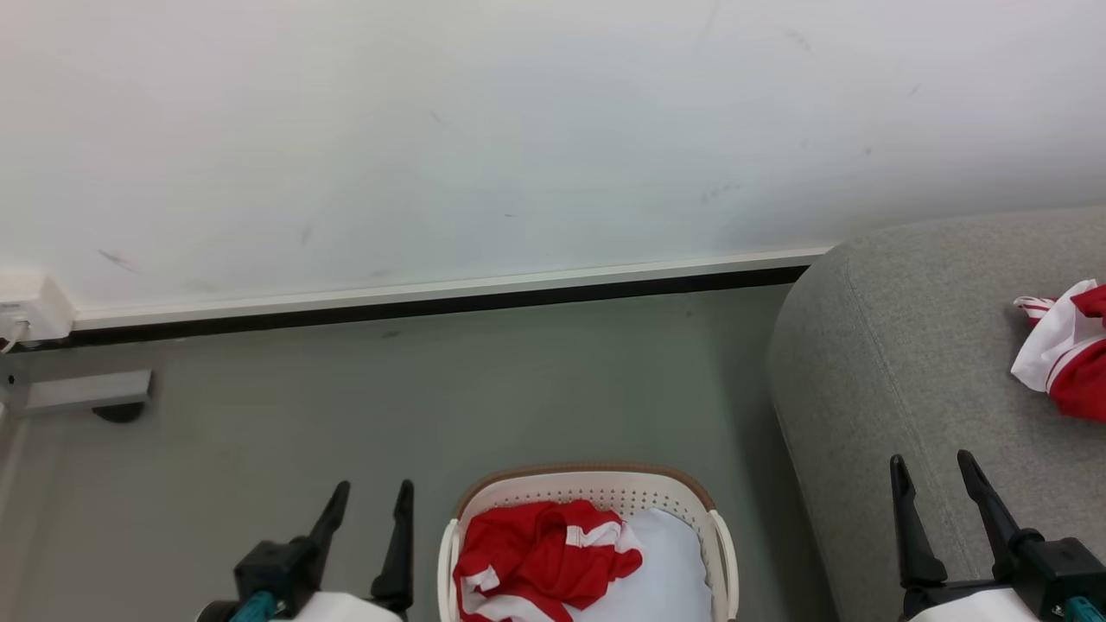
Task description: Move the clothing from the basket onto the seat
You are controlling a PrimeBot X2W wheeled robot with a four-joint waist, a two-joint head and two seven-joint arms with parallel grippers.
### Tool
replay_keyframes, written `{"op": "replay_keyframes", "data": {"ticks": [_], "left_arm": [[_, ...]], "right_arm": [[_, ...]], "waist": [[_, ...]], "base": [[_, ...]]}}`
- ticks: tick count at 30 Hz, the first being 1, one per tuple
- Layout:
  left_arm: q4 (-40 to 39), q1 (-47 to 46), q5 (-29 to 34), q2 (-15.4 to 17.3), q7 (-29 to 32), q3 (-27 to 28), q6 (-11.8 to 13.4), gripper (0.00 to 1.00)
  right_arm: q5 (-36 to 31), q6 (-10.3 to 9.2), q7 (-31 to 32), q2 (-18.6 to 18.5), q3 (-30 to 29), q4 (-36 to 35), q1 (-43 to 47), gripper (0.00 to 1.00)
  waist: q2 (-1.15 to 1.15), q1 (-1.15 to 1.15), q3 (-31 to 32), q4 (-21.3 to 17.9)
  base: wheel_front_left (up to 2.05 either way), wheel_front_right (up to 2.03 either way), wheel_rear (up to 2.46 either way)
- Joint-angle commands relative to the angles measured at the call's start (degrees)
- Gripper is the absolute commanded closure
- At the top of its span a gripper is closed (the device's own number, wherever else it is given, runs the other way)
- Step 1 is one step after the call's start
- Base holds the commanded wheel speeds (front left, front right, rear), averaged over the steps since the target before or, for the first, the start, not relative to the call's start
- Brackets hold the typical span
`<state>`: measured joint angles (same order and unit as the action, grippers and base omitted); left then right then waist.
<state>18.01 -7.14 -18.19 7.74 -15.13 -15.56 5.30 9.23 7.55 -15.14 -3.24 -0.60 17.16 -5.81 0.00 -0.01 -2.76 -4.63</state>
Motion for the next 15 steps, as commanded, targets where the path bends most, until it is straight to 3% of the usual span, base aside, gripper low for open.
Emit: {"op": "replay_keyframes", "data": {"ticks": [1,8,15], "left_arm": [[-0.5,1.2,1.1,-0.2,0.0,1.1,-0.3,0.00],[-3.2,5.2,5.7,-2.5,0.0,8.3,-1.7,0.00],[-4.7,7.0,8.1,-4.2,0.0,12.0,-3.4,0.00]], "right_arm": [[-0.4,-0.12,0.0,0.0,-0.1,-0.4,0.9,0.00],[-0.1,-0.12,0.0,0.3,1.2,0.0,2.5,0.00],[0.8,-0.12,0.0,0.3,2.0,0.4,1.8,0.00]], "waist": [[0.00,0.01,0.2,0.2],[0.00,0.01,0.9,-0.3],[0.00,0.01,0.6,-1.5]], "base": [[0.00,0.00,0.00],[0.00,0.00,0.00],[0.00,0.00,0.00]]}}
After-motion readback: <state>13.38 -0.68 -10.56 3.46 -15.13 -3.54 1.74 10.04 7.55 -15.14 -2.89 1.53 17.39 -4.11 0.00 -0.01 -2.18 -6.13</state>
